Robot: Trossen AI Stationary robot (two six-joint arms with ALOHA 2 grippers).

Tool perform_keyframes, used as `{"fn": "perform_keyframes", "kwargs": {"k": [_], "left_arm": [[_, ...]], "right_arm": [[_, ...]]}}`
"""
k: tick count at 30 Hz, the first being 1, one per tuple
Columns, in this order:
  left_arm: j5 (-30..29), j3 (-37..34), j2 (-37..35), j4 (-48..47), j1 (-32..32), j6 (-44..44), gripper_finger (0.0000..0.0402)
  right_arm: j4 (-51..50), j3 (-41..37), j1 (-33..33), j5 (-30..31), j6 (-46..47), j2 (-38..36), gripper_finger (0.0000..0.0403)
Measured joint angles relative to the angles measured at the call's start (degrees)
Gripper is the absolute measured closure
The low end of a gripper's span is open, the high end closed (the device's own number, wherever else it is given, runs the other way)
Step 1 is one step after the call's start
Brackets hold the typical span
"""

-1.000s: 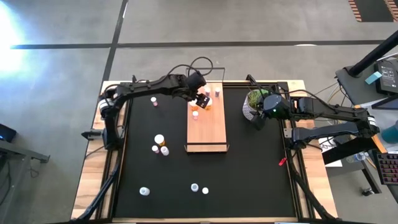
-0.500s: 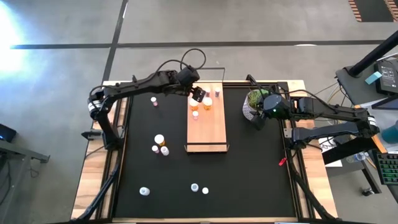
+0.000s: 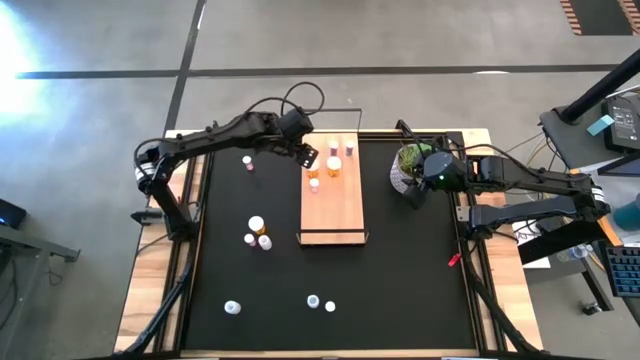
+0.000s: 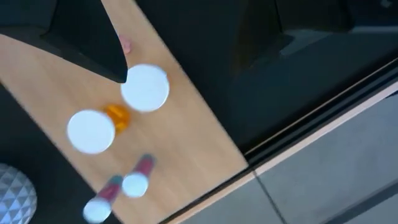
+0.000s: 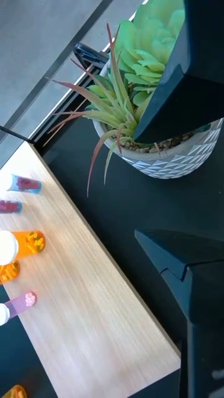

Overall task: Pick and place medicine bottles onto shelf by color
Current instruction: Put the top pink pill bottle on the shelf aligned with the pink pill bottle

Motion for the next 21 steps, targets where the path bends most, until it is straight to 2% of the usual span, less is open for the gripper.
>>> {"fn": "perform_keyframes", "kwargs": {"k": [9,21], "left_arm": [[0.10,-0.19,-2.02,-13.35,-0.22,-10.31,0.0126],[-3.03,-4.65,-3.73,-15.83,-0.09,-13.31,0.0127]], "right_arm": [[-0.01,0.00,0.00,0.00,0.00,0.00,0.0177],[0.00,0.00,0.00,0.00,0.00,0.00,0.0177]]}}
